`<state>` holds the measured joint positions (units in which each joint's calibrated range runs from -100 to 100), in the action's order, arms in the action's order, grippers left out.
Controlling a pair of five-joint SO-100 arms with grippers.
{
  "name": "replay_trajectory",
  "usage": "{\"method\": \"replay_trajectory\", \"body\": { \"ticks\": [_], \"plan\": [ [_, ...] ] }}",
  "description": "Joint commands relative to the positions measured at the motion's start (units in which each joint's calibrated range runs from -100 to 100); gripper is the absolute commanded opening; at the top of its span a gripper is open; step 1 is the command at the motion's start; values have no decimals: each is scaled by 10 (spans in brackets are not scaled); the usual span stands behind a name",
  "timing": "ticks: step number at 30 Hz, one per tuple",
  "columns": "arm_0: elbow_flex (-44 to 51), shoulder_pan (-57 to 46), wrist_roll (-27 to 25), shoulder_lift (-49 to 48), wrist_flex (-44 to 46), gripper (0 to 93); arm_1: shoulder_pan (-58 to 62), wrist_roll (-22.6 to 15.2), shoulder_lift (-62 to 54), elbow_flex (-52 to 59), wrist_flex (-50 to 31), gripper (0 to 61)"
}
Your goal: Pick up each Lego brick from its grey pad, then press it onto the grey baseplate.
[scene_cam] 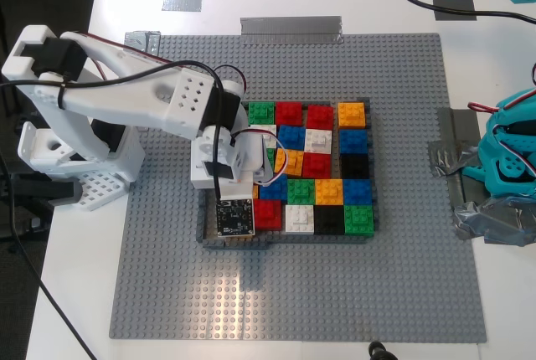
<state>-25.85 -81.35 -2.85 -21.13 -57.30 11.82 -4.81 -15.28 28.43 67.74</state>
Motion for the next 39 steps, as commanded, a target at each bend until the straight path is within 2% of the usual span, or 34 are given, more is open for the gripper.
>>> {"method": "replay_trajectory", "body": {
  "ticks": [1,7,9,12,15,25,35,39],
  "plan": [
    [3,-4,-3,-14,6,0,-3,-1,-81,-54,58,221],
    [6,-4,-3,-14,6,0,-54,8,-156,-97,141,196],
    [6,-4,-3,-14,6,0,-83,14,-170,-105,170,43],
    [6,-4,-3,-14,6,0,-142,31,-173,-96,202,2],
    [6,-4,-3,-14,6,0,-204,55,-168,-74,206,2],
    [3,-5,-3,-15,6,0,-353,112,-110,-17,90,2],
    [3,-6,-3,-16,6,0,-391,153,-45,4,71,1],
    [3,-6,-3,-16,6,0,-391,157,-31,10,57,1]
  ]
}}
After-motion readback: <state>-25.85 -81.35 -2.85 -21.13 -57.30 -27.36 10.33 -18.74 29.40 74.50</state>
